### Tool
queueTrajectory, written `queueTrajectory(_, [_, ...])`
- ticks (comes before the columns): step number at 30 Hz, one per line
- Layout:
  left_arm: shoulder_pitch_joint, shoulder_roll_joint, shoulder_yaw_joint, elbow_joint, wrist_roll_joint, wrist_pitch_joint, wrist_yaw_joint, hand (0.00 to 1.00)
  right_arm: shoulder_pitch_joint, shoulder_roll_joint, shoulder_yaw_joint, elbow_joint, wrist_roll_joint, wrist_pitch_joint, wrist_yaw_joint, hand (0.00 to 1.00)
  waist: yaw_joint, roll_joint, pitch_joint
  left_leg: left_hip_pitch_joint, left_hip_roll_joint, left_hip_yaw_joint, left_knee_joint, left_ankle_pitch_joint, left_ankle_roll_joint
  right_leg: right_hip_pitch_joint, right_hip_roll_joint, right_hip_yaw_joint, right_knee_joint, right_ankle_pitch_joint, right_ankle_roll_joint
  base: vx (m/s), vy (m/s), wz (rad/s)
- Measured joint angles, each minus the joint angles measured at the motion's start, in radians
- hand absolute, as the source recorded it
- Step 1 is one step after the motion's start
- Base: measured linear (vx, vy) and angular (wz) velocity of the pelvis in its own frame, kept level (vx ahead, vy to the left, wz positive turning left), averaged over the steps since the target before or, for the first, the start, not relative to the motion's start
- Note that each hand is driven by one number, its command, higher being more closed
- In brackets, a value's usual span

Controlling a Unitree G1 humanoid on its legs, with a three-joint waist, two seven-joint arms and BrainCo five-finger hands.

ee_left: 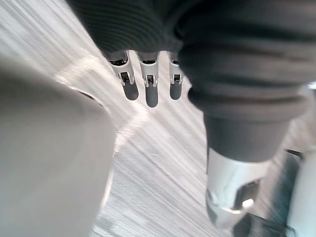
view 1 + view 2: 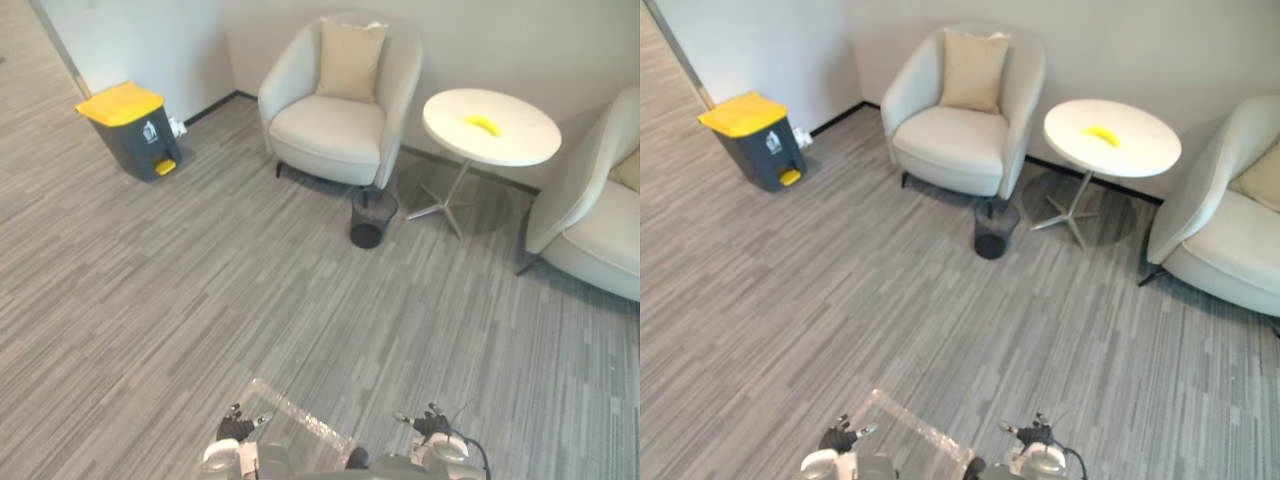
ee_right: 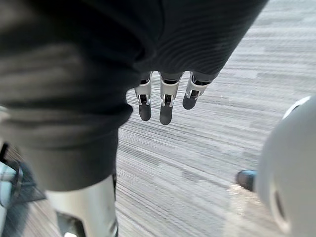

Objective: Organize the slippers on the shoe rack

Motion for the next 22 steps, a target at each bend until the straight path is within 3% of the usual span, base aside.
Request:
queueTrajectory(2, [-0.002, -0.001, -0.001, -0.001, 0.000, 0.000, 0.000, 0.00, -0.004, 0.002, -0.002, -0.001, 0.020, 0.001, 0.000, 0.00, 0.001, -0.003, 0.001, -0.011, -0.032, -0.018, -0.138, -0.021, -0.003, 0.002, -0.018, 0.032, 0.000, 0.009, 0.017, 0.19, 0.142, -0.62])
queueTrajectory(3, [-0.005, 0.002, -0.006, 0.002, 0.000, 0.001, 0.001, 0.00, -0.011, 0.004, -0.018, -0.001, 0.021, 0.001, -0.001, 0.00, -0.001, -0.009, 0.000, -0.011, -0.074, -0.064, -0.311, -0.003, -0.013, 0.003, -0.043, 0.050, 0.001, 0.009, 0.037, 0.28, 0.270, -0.53])
queueTrajectory(4, [-0.007, 0.000, -0.010, 0.006, 0.000, 0.000, 0.002, 0.00, -0.005, 0.000, -0.022, 0.004, 0.022, 0.000, -0.002, 0.00, -0.003, -0.007, -0.001, 0.001, -0.106, -0.095, -0.406, 0.082, -0.041, 0.005, -0.057, 0.068, 0.000, 0.003, 0.065, 0.25, 0.267, -0.42])
queueTrajectory(6, [-0.009, 0.030, -0.022, 0.036, 0.001, -0.002, 0.006, 0.00, 0.001, 0.010, -0.030, 0.013, 0.023, 0.003, 0.000, 0.00, -0.008, -0.056, -0.022, 0.064, -0.175, -0.052, -0.510, 0.116, -0.008, 0.019, -0.111, 0.101, -0.066, 0.034, 0.104, 0.24, 0.224, -0.16])
queueTrajectory(8, [-0.021, 0.037, -0.022, 0.039, 0.000, -0.003, 0.006, 0.00, 0.000, 0.021, -0.048, 0.016, 0.023, 0.008, 0.000, 0.00, 0.001, -0.070, -0.020, 0.074, -0.193, -0.034, -0.515, 0.115, -0.008, 0.040, -0.128, 0.106, -0.102, 0.052, 0.113, 0.19, 0.143, -0.17])
queueTrajectory(14, [-0.032, 0.050, -0.058, 0.081, 0.022, -0.001, 0.004, 0.00, 0.007, 0.028, -0.062, 0.034, 0.018, 0.010, 0.000, 0.00, -0.008, -0.076, -0.043, 0.166, -0.227, -0.003, -0.614, 0.122, 0.004, 0.077, -0.153, 0.127, -0.141, 0.075, 0.118, 0.12, 0.061, -0.23])
queueTrajectory(22, [-0.037, 0.050, -0.080, 0.113, 0.031, 0.000, 0.005, 0.00, 0.012, -0.010, -0.091, 0.078, 0.018, 0.012, 0.000, 0.00, -0.010, -0.067, -0.051, 0.217, -0.237, -0.004, -0.725, 0.169, 0.010, 0.082, -0.147, 0.130, -0.168, 0.082, 0.117, -0.01, -0.036, -0.05])
